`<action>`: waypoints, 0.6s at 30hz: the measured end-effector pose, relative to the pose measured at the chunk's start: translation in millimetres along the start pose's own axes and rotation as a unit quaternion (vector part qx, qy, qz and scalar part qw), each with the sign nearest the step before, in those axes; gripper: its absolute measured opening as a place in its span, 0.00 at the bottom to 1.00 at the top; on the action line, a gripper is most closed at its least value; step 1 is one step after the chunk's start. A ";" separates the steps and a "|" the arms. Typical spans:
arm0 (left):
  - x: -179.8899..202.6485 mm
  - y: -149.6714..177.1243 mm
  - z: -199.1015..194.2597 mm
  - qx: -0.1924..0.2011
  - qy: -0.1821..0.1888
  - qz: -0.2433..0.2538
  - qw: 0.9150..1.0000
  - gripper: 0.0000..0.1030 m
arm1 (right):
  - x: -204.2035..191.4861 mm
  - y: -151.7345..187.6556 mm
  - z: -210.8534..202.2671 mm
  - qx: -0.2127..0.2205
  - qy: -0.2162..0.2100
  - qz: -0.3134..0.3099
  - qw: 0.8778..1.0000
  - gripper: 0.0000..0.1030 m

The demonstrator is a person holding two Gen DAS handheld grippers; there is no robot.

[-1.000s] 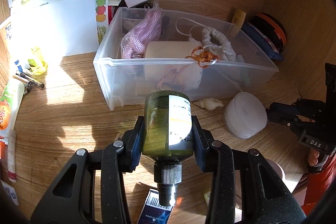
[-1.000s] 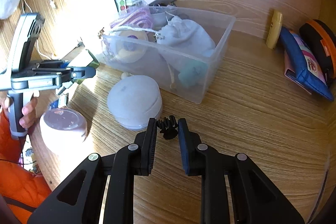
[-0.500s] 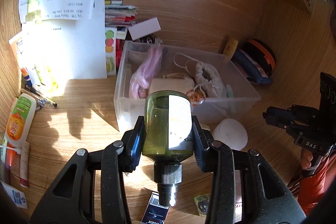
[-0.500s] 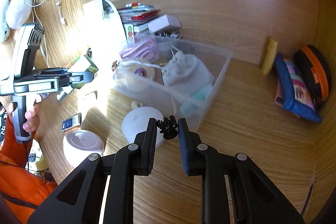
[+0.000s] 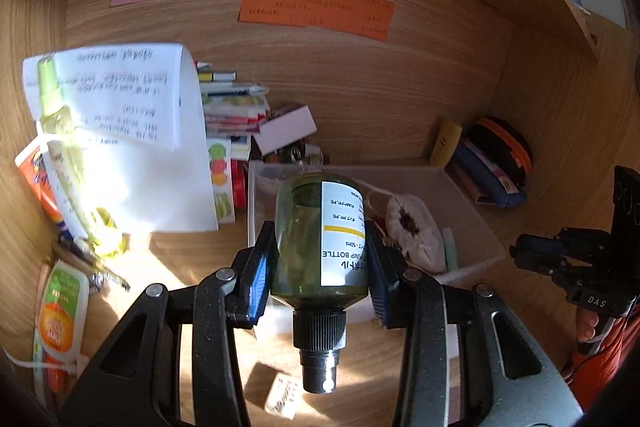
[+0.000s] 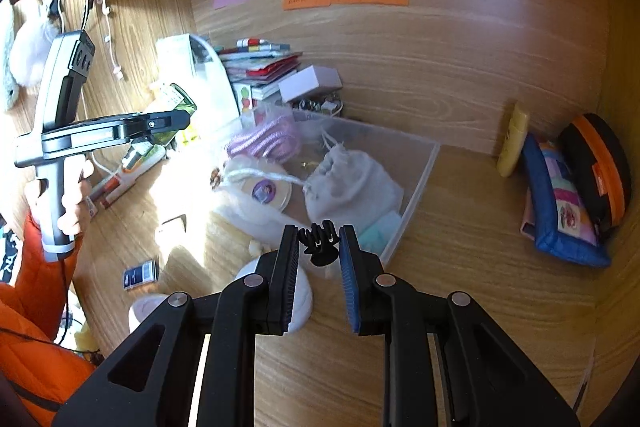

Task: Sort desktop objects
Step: 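Carry the green bottle and black clip into the clear box and open both tools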

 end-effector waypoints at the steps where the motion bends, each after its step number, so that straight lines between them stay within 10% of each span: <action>1: -1.0 -4.3 2.7 0.001 0.002 0.000 1.000 0.40 | 1.3 -3.0 1.3 0.001 0.002 -0.001 1.000 0.18; 18: -11.9 -1.8 60.9 -0.046 0.004 -0.011 0.999 0.40 | 2.9 -19.0 53.9 -0.025 0.006 -0.009 1.000 0.18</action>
Point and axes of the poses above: each gripper's, at about its wrist camera, not at the fingertips, and z roughly the way its jaws point, x to its right, y to its underside, the point moved 5 cm from there along z, roughly the way its jaws point, and after that the axes turned 2 degrees about z, right-handed, at the moved point
